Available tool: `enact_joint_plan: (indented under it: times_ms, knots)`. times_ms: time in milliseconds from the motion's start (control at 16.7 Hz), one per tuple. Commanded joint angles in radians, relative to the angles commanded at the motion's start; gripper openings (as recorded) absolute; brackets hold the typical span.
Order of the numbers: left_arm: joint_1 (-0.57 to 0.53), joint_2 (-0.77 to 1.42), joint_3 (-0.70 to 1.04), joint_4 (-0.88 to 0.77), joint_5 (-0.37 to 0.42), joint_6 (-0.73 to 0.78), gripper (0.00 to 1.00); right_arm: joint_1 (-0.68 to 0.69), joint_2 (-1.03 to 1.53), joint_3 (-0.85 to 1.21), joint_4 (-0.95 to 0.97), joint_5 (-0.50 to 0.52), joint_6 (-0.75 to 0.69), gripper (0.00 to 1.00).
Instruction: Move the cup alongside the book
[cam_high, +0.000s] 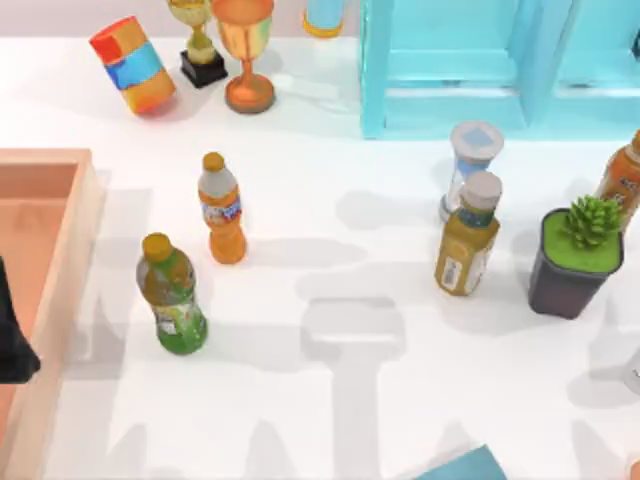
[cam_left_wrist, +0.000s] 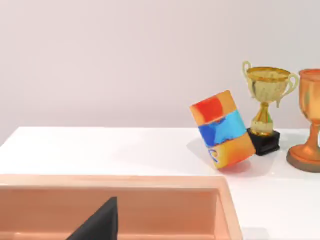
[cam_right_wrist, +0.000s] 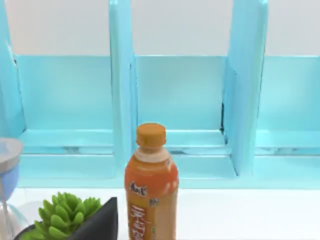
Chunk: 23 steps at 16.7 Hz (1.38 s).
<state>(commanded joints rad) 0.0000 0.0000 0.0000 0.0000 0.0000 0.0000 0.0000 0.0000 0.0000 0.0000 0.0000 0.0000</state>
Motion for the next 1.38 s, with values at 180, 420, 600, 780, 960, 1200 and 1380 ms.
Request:
enact_joint_plan:
  times_ms: [180,420,600,780,960,1200,1380]
  knots:
    - [0.000,0.000,0.000,0.000,0.000,0.000,1.00,-0.002,0.010,0.008,-0.006,0.000,-0.010,1.00]
    - [0.000,0.000,0.000,0.000,0.000,0.000,1.00,-0.024,0.147,0.120,-0.098,-0.003,-0.149,1.00]
    - [0.000,0.000,0.000,0.000,0.000,0.000,1.00,-0.056,0.333,0.274,-0.222,-0.006,-0.339,1.00]
    - [0.000,0.000,0.000,0.000,0.000,0.000,1.00,-0.099,0.570,0.470,-0.379,-0.009,-0.579,1.00]
    - [0.000,0.000,0.000,0.000,0.000,0.000,1.00,-0.149,0.834,0.691,-0.556,-0.010,-0.849,1.00]
    - [0.000,0.000,0.000,0.000,0.000,0.000,1.00,-0.223,1.193,0.994,-0.797,-0.009,-1.217,1.00]
    - [0.000,0.000,0.000,0.000,0.000,0.000,1.00,-0.278,1.442,1.206,-0.966,-0.007,-1.474,1.00]
